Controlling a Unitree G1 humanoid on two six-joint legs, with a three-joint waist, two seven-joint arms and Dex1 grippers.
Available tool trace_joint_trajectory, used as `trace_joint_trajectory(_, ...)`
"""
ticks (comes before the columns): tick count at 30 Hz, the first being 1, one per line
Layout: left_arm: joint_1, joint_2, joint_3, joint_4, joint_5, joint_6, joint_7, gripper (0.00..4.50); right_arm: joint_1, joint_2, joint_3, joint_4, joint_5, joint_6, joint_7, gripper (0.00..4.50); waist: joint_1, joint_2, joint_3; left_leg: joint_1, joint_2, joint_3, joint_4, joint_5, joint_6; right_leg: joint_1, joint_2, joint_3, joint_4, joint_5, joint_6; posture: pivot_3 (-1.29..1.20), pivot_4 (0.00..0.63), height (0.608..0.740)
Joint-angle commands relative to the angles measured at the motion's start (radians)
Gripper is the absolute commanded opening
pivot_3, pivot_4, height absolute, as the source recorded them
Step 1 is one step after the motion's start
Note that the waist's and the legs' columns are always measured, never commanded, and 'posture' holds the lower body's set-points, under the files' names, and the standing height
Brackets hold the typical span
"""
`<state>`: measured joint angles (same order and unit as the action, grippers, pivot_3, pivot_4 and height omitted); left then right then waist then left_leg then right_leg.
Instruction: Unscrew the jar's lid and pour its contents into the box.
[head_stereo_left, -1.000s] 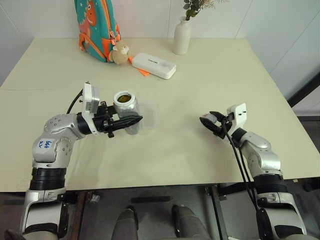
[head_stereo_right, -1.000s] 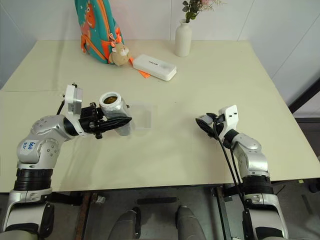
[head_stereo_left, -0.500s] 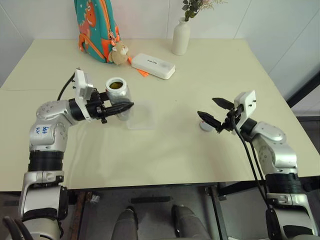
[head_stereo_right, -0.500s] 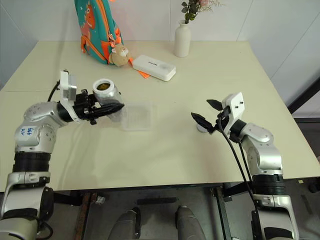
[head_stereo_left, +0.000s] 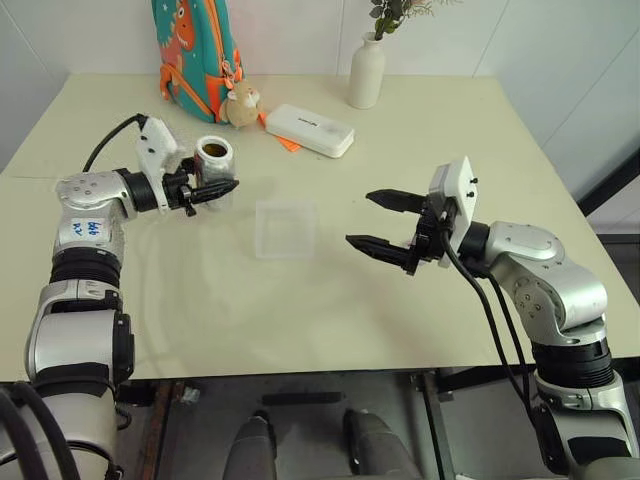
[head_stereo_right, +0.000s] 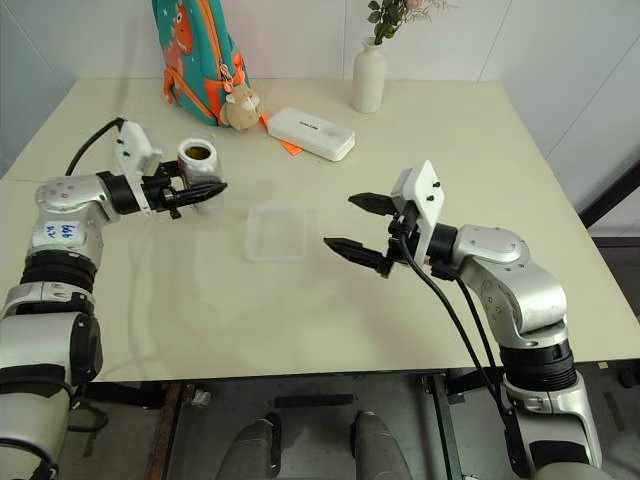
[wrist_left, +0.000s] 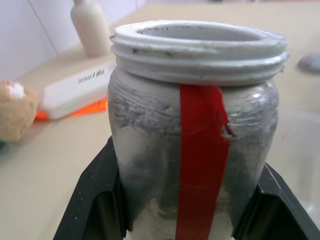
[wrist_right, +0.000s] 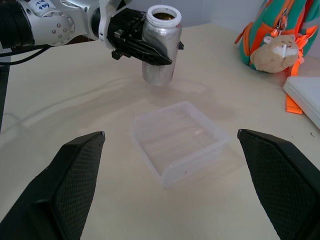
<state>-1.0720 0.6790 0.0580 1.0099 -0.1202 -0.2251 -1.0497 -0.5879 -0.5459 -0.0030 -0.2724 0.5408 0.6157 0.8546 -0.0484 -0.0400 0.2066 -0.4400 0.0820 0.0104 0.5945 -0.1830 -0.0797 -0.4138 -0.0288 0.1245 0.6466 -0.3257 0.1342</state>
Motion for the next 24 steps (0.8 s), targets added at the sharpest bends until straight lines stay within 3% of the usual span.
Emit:
trace_joint_trajectory(1, -0.022, 0.015, -0.016, -0.020, 0.056, -0.104, 0.059, 1.98, 0.006, -0.005, -0.017, -0.039, 0.014, -0.003, -0.013, 4.47, 0.000, 0.000, 0.000, 0.000, 0.000, 0.000, 0.000, 0.000, 0.000, 0.000, 0.000, 0.000, 0.000, 0.000, 0.000, 0.00, 0.150, 0.740)
trace_joint_trajectory(10, -0.022, 0.029, -0.154, -0.025, 0.418, -0.541, 0.579, 1.98, 0.037, 0.007, -0.017, -0.029, 0.001, -0.029, -0.032, 4.47, 0.015, 0.000, 0.000, 0.001, 0.000, 0.001, 0.001, 0.000, 0.000, 0.000, 0.000, 0.001, 0.001, 0.000, 0.000, 0.00, 0.150, 0.740)
trace_joint_trajectory(12, -0.042, 0.062, -0.246, -0.083, 0.658, -0.606, 0.855, 1.98, 0.041, 0.015, -0.019, -0.029, 0.001, -0.033, -0.042, 4.47, 0.019, 0.000, 0.000, 0.001, 0.000, 0.001, 0.001, 0.000, 0.000, 0.000, 0.000, 0.002, 0.002, 0.000, 0.000, 0.00, 0.150, 0.740)
trace_joint_trajectory(16, -0.101, 0.108, -0.447, -0.148, 1.066, -0.571, 1.341, 1.98, 0.049, 0.029, -0.021, -0.035, 0.003, -0.037, -0.063, 4.47, 0.024, 0.000, 0.000, 0.001, 0.000, 0.002, 0.003, 0.000, 0.000, 0.000, 0.000, 0.003, 0.002, 0.001, 0.001, 0.00, 0.150, 0.740)
trace_joint_trajectory(21, -0.178, 0.108, -0.629, -0.150, 1.353, -0.465, 1.771, 1.98, 0.059, 0.046, -0.023, -0.047, 0.010, -0.036, -0.085, 4.47, 0.027, 0.000, 0.000, 0.001, 0.000, 0.003, 0.003, 0.000, 0.000, 0.000, 0.000, 0.004, 0.002, 0.001, 0.002, 0.00, 0.150, 0.740)
trace_joint_trajectory(24, -0.236, 0.072, -0.733, -0.098, 1.460, -0.404, 1.888, 1.98, 0.064, 0.057, -0.025, -0.054, 0.014, -0.034, -0.103, 4.47, 0.029, 0.000, 0.000, 0.000, 0.000, 0.004, 0.003, 0.000, 0.000, -0.001, 0.001, 0.004, 0.002, 0.001, 0.002, 0.00, 0.150, 0.740)
